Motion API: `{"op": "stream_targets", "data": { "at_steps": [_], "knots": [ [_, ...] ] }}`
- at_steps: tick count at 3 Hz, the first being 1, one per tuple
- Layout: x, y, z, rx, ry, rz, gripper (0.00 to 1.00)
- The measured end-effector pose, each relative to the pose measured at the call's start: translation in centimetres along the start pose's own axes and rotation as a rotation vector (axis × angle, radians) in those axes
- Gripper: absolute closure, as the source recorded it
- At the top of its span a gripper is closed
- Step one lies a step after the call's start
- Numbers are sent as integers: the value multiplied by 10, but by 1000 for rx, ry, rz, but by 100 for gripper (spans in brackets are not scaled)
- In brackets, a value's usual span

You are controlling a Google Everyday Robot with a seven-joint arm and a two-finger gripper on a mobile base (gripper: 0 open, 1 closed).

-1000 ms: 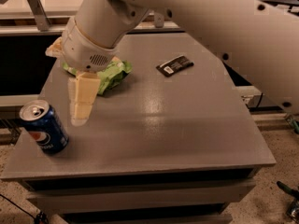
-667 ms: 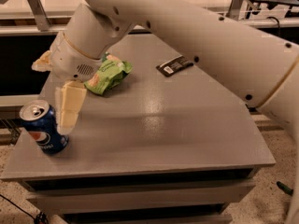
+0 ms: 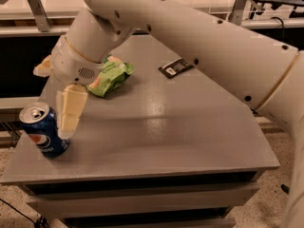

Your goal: Pick pepsi can

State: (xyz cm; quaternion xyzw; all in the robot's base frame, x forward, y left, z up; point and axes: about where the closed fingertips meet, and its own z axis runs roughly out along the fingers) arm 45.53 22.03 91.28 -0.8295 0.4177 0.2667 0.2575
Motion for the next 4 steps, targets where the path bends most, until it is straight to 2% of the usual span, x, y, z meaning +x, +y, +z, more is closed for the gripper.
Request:
{"op": "stream_targets", "data": {
  "at_steps": [1, 2, 3, 4],
  "knots": [
    [0, 18, 19, -66, -46, 89, 0],
    [-1, 35, 32, -105, -74, 153, 0],
    [-4, 46, 40, -104, -106, 168, 18],
    [-5, 30, 44, -71, -122, 123, 41]
  ]
}}
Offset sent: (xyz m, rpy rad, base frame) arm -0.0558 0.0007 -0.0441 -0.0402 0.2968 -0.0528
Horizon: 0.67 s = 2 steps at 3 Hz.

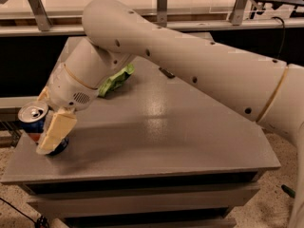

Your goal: Pick pepsi can

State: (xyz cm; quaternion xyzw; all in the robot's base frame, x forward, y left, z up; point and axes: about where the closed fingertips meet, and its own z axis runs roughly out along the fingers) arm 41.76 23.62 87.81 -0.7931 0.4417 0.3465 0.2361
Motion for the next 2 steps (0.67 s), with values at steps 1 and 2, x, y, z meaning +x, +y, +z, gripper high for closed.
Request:
{"op": "stream_targets", "data": {
  "at_steps": [1, 2],
  "knots": [
    [-10, -29, -1, -5, 7, -74, 65],
    [-41, -49, -20, 26, -16, -166, 87]
  ]
}}
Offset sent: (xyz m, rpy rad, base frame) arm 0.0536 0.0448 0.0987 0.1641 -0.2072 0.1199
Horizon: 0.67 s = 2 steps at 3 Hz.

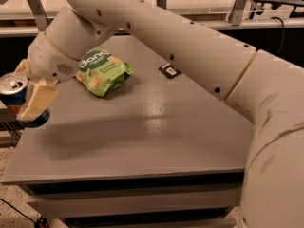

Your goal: Pick pepsi can

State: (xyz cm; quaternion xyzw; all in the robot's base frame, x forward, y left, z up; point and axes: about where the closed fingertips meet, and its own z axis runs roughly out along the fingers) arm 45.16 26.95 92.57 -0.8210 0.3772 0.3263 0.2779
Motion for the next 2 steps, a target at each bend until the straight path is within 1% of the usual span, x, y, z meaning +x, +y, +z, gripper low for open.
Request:
{"op": "stream_targets", "data": {
  "at_steps": [1, 2],
  "knots": [
    [-27, -6, -28, 55, 45, -51, 100],
    [-44, 6, -60, 123, 146, -13, 100]
  ]
}}
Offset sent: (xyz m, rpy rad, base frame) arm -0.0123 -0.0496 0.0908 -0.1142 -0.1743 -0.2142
